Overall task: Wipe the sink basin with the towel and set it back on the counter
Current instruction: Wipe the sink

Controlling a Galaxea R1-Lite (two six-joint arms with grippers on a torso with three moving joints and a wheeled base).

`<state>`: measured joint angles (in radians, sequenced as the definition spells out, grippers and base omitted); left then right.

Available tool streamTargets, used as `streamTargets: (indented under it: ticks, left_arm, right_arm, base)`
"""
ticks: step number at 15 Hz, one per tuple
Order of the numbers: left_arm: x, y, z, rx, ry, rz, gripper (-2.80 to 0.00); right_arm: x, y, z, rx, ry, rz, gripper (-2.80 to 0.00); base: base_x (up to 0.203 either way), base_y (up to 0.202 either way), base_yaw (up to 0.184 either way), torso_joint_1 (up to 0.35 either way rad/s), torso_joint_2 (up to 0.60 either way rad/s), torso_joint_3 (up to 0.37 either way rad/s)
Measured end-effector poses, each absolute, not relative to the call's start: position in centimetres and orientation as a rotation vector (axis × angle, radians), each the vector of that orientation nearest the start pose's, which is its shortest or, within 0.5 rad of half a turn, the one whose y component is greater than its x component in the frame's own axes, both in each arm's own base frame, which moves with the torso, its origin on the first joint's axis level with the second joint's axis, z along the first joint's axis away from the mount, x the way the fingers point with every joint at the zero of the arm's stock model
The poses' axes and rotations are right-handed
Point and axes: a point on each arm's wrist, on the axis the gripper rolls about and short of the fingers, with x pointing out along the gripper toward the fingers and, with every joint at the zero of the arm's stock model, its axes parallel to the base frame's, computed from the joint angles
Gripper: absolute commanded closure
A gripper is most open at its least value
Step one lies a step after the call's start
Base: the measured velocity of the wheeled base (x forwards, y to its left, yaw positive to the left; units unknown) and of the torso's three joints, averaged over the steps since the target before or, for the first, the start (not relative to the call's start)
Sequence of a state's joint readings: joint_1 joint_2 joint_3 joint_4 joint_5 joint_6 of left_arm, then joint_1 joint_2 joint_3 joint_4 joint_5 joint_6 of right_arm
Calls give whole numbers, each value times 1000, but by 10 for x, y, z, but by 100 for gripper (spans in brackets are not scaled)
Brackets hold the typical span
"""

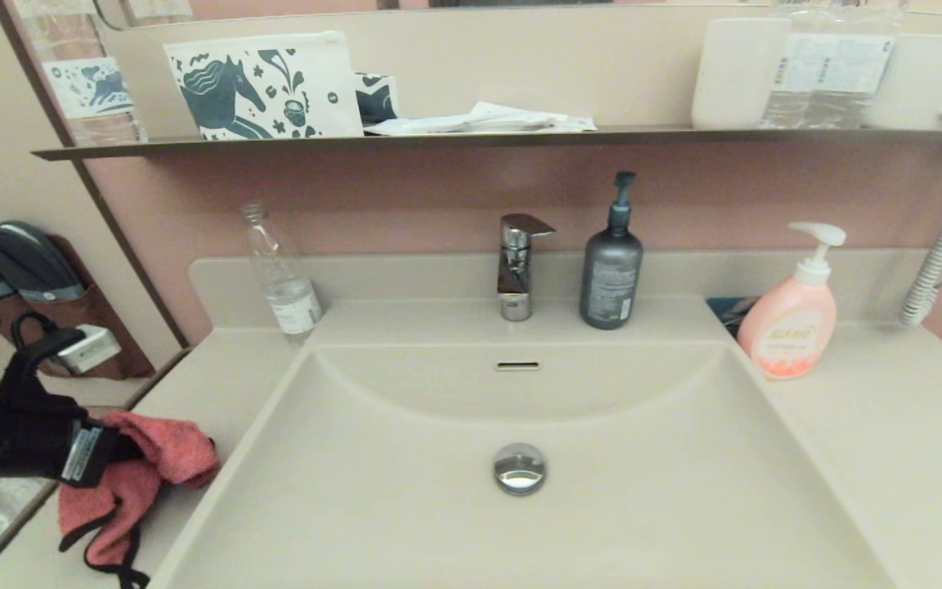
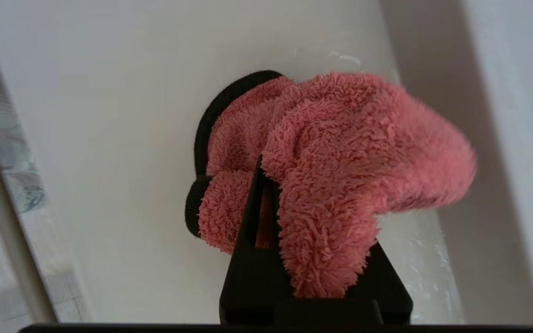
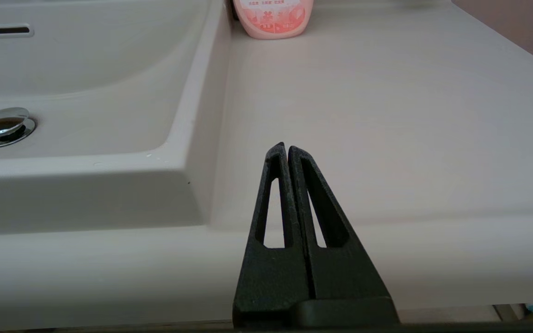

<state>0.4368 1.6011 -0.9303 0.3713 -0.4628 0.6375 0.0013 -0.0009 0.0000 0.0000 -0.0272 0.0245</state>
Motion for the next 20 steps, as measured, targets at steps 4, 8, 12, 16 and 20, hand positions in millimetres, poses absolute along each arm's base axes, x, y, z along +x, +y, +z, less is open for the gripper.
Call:
streamTargets:
  ticks: [4,8,12,16,20]
  left_arm:
    - [242,88,148,110,914,-396,0]
    - [254,74,135,53,947,-469,0]
    - [271,57,130,45,915,-495,0]
    - [292,50,124,82,854,-506,0]
    - [307,45,120,81,830,-515,0]
  right_arm:
    - [-23,-1,75,24,-1,-26,0]
    - [-23,-1,75,24,-1,-26,0]
    - [-23,-1,75,24,-1,-26,0]
    - [-23,-1,75,24,-1,-26,0]
    - [-23,-1,75,24,-1,-26,0]
  base:
    - [0,0,0,0,0,0]
    - [0,0,0,0,0,0]
    - [0,0,0,0,0,0]
    - [0,0,0,0,0,0]
    - [0,0,0,0,0,0]
